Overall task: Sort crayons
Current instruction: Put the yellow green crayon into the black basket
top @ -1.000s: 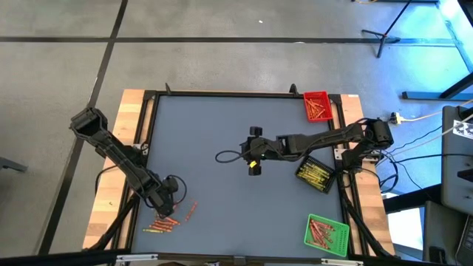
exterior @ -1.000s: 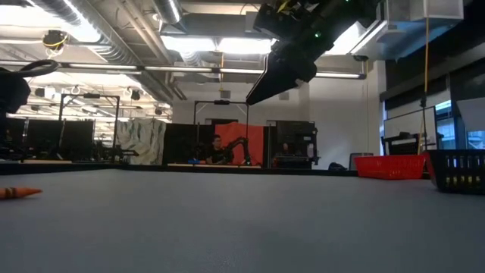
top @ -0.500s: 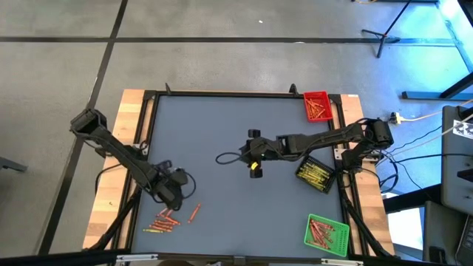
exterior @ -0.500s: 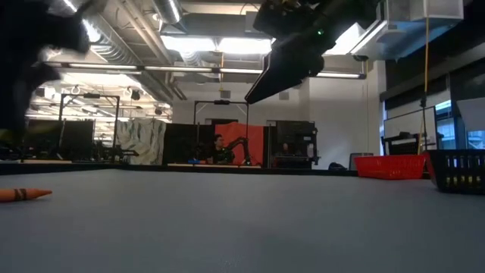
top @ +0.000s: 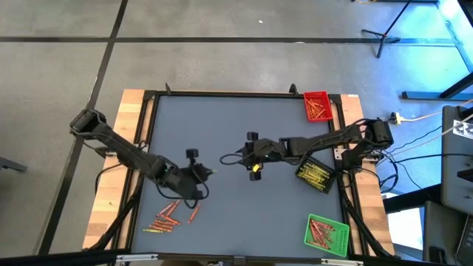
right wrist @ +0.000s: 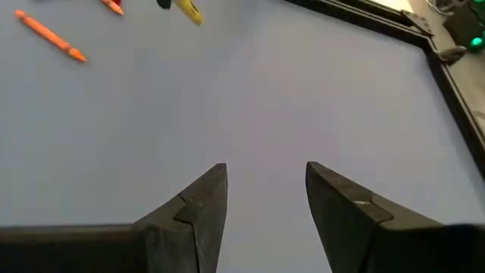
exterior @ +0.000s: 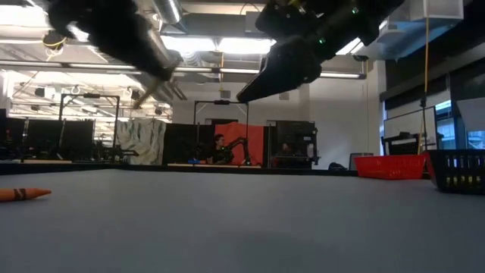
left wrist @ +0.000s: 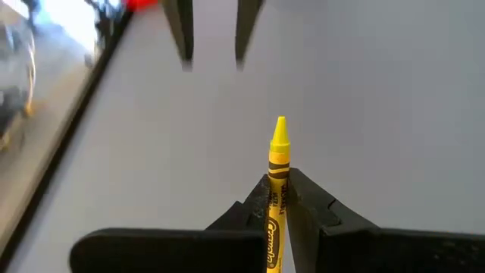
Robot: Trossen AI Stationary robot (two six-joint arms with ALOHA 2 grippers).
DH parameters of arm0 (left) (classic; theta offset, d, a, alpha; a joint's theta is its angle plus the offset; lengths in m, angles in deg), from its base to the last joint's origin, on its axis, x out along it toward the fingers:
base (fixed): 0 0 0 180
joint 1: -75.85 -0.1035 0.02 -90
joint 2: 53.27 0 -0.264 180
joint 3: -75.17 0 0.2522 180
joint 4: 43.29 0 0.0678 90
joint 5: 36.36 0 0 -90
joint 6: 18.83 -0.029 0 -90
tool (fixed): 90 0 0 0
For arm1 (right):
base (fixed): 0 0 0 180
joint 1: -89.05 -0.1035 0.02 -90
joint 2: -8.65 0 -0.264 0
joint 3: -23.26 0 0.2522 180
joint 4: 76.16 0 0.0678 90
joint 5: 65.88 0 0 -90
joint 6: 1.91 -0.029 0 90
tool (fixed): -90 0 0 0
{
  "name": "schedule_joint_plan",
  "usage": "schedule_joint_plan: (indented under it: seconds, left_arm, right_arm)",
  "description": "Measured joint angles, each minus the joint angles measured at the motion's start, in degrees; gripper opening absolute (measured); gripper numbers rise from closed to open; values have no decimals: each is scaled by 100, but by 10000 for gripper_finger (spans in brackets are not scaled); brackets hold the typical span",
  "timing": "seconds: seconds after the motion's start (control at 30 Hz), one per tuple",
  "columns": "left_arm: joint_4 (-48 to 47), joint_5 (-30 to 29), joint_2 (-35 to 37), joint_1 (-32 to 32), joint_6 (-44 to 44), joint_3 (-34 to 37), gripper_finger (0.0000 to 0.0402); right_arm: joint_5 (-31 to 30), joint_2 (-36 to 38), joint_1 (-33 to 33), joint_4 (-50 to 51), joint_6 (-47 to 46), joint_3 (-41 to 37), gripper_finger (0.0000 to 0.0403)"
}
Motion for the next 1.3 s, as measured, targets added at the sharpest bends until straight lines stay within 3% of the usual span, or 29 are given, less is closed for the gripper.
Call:
schedule_joint_plan:
  seconds: [0.27, 0.5, 0.67, 0.8, 1.03, 1.3]
  left_arm:
    - [2078, 70, 0, -424, -1549, 475, 12]
    - [3631, 106, 4, -489, -2217, 899, 12]
    - [4540, 756, 6, -482, -2357, 1125, 12]
    - [4706, 752, 7, -442, -2308, 1167, 12]
    - [5332, 831, -36, -333, -2177, 1165, 12]
    - [5474, 911, -83, -55, -2256, 1167, 12]
  right_arm:
    - [681, -62, -2, -627, -383, -167, 186]
    - [1020, -190, -7, -859, -581, -182, 250]
    - [1126, -304, -164, -1581, -754, -178, 272]
    - [1101, -387, -550, -2148, -670, -175, 267]
    - [355, -486, -981, -3060, -451, -174, 241]
    - [478, -662, -1016, -3537, -586, -169, 210]
